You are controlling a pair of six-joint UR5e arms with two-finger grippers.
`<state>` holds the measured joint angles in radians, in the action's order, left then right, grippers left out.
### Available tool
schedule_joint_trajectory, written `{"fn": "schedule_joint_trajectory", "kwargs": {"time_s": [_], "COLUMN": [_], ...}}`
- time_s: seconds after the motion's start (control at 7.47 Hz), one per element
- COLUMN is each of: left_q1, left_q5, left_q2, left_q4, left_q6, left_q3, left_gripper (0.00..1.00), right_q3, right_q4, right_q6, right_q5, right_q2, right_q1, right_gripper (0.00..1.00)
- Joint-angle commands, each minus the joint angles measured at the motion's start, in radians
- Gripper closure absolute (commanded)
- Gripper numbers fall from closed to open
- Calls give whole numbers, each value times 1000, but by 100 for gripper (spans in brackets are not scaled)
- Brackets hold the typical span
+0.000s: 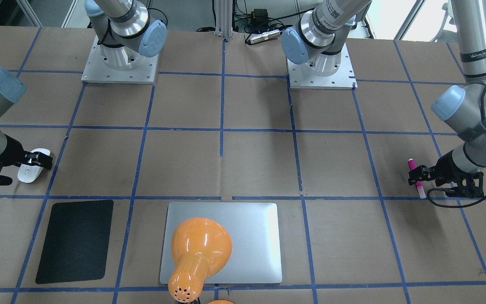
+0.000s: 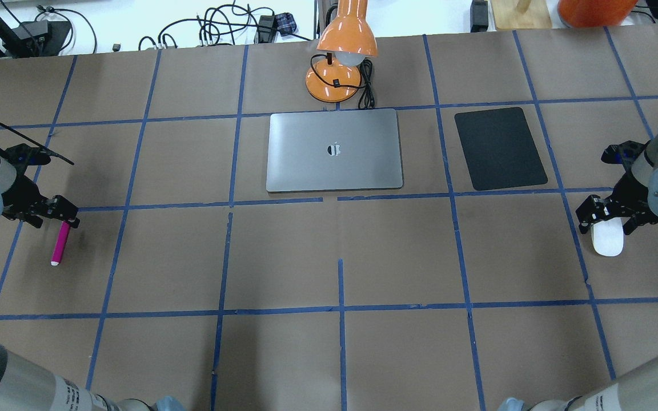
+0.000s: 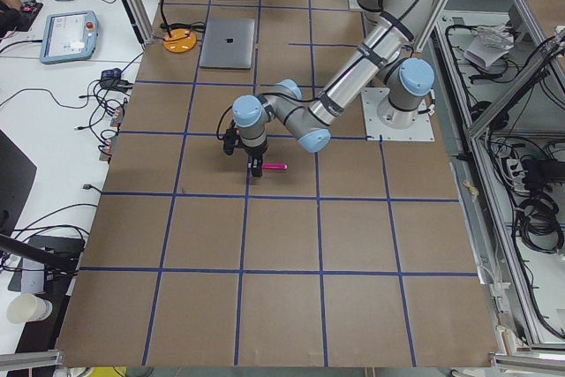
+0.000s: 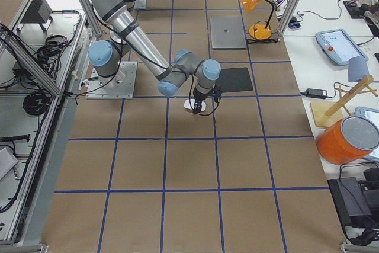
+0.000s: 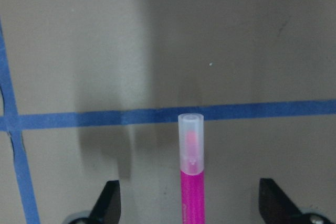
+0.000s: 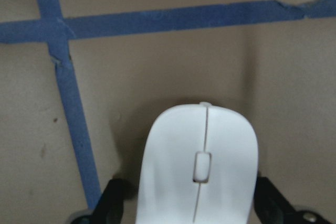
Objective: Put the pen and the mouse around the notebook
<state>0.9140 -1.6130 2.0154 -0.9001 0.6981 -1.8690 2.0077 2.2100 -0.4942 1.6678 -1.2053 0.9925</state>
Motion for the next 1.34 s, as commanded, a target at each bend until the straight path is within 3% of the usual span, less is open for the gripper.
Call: {"fn": "schedule_joint_trajectory", "kwargs": {"time_s": [0.0, 0.27, 0.54, 0.67, 0.94, 1.21], "left_q1": [0, -1, 2, -1, -3, -3], "left_q5": [-4, -8, -7, -1, 4, 5], "left_q2": [-7, 2, -3, 0, -3, -12], "left_q4": [-2, 3, -5, -8, -10, -29], "left_q6": [0, 7, 7, 7, 11, 9], "left_q3": [-4, -1, -1, -4, -7, -6], "left_gripper": [36, 56, 56, 72, 74, 100], "right_q3": [-6, -15, -97, -174, -350, -514], "right_q4": [-4, -16, -74, -123, -122, -153], "right_q6": [-7, -4, -1, 0, 61, 184], "right_q5": [1, -2, -13, -19, -104, -103], "right_q2": [1, -22, -83, -80, 48, 220], "right_q1": [0, 0, 15, 55, 202, 346], "right_gripper": [65, 70, 70, 70, 70, 70]}}
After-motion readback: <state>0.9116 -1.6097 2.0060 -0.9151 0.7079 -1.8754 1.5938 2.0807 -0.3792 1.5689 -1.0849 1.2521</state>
